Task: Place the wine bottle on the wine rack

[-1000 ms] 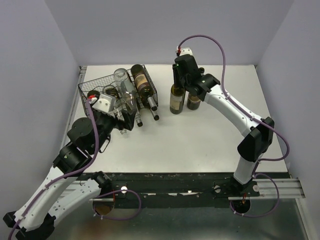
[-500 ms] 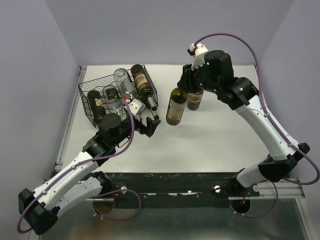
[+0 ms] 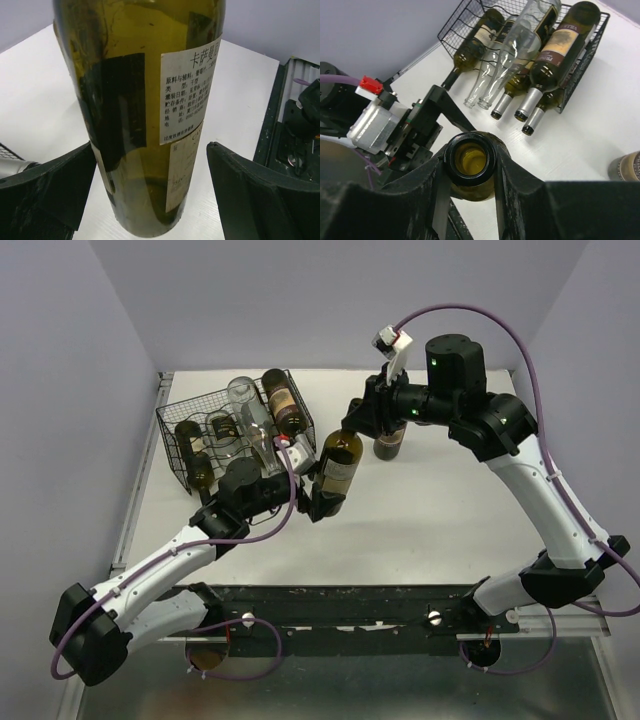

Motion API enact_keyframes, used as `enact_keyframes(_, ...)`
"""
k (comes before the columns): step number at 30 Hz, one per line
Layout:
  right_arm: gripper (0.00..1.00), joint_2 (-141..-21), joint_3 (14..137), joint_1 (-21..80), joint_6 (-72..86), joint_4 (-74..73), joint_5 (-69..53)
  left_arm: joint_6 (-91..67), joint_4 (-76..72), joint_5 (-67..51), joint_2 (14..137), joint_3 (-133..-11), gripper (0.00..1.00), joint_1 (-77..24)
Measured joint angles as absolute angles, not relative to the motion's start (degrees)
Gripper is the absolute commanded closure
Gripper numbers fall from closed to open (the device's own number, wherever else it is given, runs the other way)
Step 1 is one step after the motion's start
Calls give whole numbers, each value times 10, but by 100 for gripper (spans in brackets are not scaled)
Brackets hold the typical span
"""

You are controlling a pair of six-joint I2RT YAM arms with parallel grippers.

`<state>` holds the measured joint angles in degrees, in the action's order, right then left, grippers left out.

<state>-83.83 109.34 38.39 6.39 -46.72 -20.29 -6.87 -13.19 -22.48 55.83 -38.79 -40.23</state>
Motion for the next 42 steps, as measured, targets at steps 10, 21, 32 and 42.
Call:
enact_keyframes(10, 99, -837, 1094, 384, 64, -463, -266, -49, -148, -254, 568, -377, 27, -402)
enact_keyframes(21, 77, -818, 1080, 383, 59, -446, -277, -3, -134, -243, 567, -391, 100, -402)
enact_keyframes(32, 0, -765, 1080, 383, 68, -425, -279, 267, -74, -101, 539, -428, 100, -404)
enact_keyframes(42, 0, -773, 1141, 383, 64, -459, -232, 629, -90, -35, 539, -452, 100, -401)
